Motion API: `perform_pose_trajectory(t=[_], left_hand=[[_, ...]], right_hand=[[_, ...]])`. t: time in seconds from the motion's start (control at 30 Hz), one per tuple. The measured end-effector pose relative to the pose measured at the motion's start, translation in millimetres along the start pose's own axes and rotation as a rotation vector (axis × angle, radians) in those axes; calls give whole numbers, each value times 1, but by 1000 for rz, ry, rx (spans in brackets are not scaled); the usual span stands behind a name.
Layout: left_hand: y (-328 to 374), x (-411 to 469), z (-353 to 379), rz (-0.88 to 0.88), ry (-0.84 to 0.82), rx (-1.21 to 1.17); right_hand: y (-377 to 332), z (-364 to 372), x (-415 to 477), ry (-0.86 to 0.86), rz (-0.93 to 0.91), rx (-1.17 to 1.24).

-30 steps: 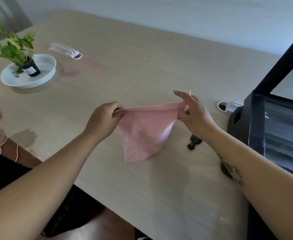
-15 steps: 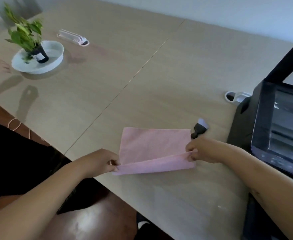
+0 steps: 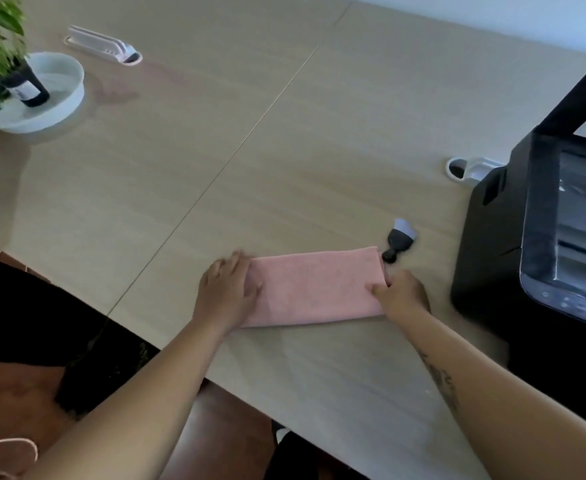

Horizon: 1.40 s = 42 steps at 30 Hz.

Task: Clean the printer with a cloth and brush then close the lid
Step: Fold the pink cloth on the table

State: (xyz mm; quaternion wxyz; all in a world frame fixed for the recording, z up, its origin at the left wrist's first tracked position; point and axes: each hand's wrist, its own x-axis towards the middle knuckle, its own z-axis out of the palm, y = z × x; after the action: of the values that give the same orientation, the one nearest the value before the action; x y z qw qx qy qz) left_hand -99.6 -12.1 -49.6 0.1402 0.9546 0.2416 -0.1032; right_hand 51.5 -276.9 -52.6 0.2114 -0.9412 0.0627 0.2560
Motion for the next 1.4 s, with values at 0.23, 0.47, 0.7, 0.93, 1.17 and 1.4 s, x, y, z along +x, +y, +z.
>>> perform_pose_trajectory(t=[0.23, 0.47, 0.7, 0.93, 1.17, 1.4], left_hand=[[-33, -9, 12, 118, 76, -24], [-50, -17, -10, 58, 247, -396], [-30, -23, 22, 342, -31, 107], [-1, 57, -6, 509, -56, 239], [14, 60, -13, 556, -115, 263], [-26, 10, 19, 518, -40, 256]], right_hand=[[-62, -7, -68, -8, -322, 225], [-84, 35, -103, -307, -655, 14], [-36, 54, -67, -180, -765, -506], [-42, 45, -39, 103, -564, -480], [-33, 37, -33, -75, -668, -442], [-21, 48, -37, 25, -900, -563]])
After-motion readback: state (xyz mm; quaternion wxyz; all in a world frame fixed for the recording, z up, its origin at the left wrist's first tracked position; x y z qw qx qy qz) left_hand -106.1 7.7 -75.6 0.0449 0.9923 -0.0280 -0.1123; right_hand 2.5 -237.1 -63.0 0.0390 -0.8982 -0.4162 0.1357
